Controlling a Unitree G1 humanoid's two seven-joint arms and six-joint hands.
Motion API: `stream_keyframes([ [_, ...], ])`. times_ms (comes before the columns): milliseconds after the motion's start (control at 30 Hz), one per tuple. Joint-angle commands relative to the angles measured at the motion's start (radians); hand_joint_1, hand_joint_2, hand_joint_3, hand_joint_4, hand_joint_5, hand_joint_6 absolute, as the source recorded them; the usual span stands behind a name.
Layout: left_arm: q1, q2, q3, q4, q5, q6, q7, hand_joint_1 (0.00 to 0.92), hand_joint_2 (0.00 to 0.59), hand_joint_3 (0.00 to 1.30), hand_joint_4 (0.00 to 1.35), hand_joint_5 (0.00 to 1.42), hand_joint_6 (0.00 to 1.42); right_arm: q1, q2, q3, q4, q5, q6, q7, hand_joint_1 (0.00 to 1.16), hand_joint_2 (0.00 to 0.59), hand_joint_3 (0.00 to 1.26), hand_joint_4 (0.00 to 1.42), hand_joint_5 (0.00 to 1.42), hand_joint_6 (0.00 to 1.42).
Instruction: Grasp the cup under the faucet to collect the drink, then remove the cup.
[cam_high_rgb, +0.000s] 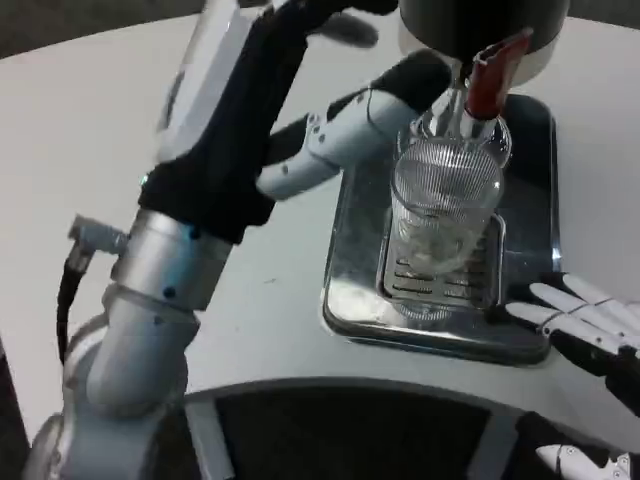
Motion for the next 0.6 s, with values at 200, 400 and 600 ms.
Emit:
stream_keyframes([
  [200, -0.209, 0.007, 0.034, 0.017, -0.197, 0.186, -0.178, 0.0, 0.109, 0.27, 0.24, 0.34, 0.42, 0.017, 0.009, 0.002, -0.023, -0.01, -0.006, 0.001, 0.41, 0.446, 0.2, 0.1, 0.04, 0.13],
  [400, -0.292, 0.023, 0.038, 0.055, -0.233, 0.264, -0.232, 0.0, 0.11, 0.25, 0.22, 0.31, 0.39, 0.022, 0.008, -0.007, -0.029, -0.006, -0.008, 0.001, 0.41, 0.446, 0.2, 0.1, 0.04, 0.13],
  [600, -0.338, 0.053, 0.031, 0.095, -0.268, 0.338, -0.311, 0.0, 0.102, 0.23, 0.18, 0.28, 0.36, 0.03, 0.008, -0.017, -0.036, -0.002, -0.008, 0.003, 0.41, 0.446, 0.2, 0.1, 0.04, 0.13],
])
